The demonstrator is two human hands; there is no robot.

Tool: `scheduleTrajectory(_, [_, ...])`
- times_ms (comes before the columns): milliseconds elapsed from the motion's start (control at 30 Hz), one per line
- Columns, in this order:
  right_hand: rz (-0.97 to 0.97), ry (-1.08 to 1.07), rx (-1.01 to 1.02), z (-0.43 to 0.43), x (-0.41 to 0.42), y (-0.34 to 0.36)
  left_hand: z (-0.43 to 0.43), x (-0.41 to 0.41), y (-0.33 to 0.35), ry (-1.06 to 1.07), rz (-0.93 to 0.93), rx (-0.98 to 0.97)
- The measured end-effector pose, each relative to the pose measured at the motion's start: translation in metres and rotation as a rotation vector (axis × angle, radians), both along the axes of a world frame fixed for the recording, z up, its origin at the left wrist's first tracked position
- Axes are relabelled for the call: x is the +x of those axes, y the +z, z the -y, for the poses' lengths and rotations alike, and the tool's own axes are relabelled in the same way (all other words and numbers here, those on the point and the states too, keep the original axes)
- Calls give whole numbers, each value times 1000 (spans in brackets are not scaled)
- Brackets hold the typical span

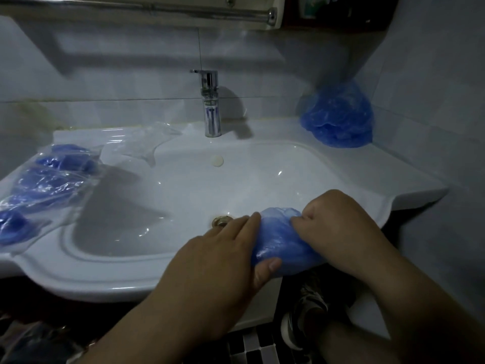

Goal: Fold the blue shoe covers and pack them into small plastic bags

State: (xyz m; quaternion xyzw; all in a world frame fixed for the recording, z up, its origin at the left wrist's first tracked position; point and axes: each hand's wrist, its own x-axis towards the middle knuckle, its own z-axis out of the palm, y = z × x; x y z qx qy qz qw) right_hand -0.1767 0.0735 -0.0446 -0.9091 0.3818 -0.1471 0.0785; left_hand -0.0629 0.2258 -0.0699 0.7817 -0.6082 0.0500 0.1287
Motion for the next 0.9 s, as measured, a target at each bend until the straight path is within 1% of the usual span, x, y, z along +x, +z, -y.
scheduleTrajectory(100, [7, -77, 2, 4, -7, 1, 3, -2, -2, -29, 65, 31])
scheduleTrajectory(133, [38, -105, -14, 3, -10, 2, 5, -3, -4, -36, 76, 34])
scheduleTrajectory(167, [107, -126, -40, 0, -15, 4, 6, -3, -5, -40, 80, 45])
scheduleTrajectory(200, [222, -113, -86, -6, -18, 8, 8, -4, -3, -35, 68, 58])
scheduleTrajectory(233, [355, -51, -153, -13, -19, 10, 9, -4, -3, -27, 57, 71])
scheduleTrajectory(267, [440, 63, -206, -23, -17, 12, 9, -3, -3, -23, 60, 55])
scheduleTrajectory(300, [434, 214, -213, -32, -13, 13, 9, -2, -6, -40, 80, 33])
scheduleTrajectory(333, [380, 401, -174, -40, -7, 9, 9, -1, -9, -59, 90, 38])
scheduleTrajectory(367, [286, 554, -92, -48, 0, 2, 8, 1, -13, -51, 78, 58])
scheduleTrajectory(400, [178, 631, 5, -54, 5, -4, 7, 3, -18, -15, 50, 60])
scheduleTrajectory(433, [102, 631, 101, -55, 7, -9, 7, 3, -18, 1, 9, 44])
scheduleTrajectory(467, [60, 584, 172, -53, 7, -11, 9, 3, -18, -36, 37, 48])
scheduleTrajectory(500, [32, 531, 200, -50, 6, -12, 10, 2, -17, -77, 95, 47])
scheduleTrajectory(567, [-31, 452, 131, -41, 1, -9, 10, 0, -10, -80, 84, 100])
scheduleTrajectory(667, [-186, 371, -56, -29, -5, -13, 7, 2, -13, -46, 138, 9])
scheduleTrajectory(700, [-183, 350, -73, -26, -5, -14, 8, 2, -12, -25, 121, 18])
scheduleTrajectory(767, [-163, 320, -36, -23, -8, -13, 9, -1, -9, -3, 98, 27])
scheduleTrajectory(900, [-253, 376, -115, -16, -8, -16, 9, 0, -12, 28, 97, 28])
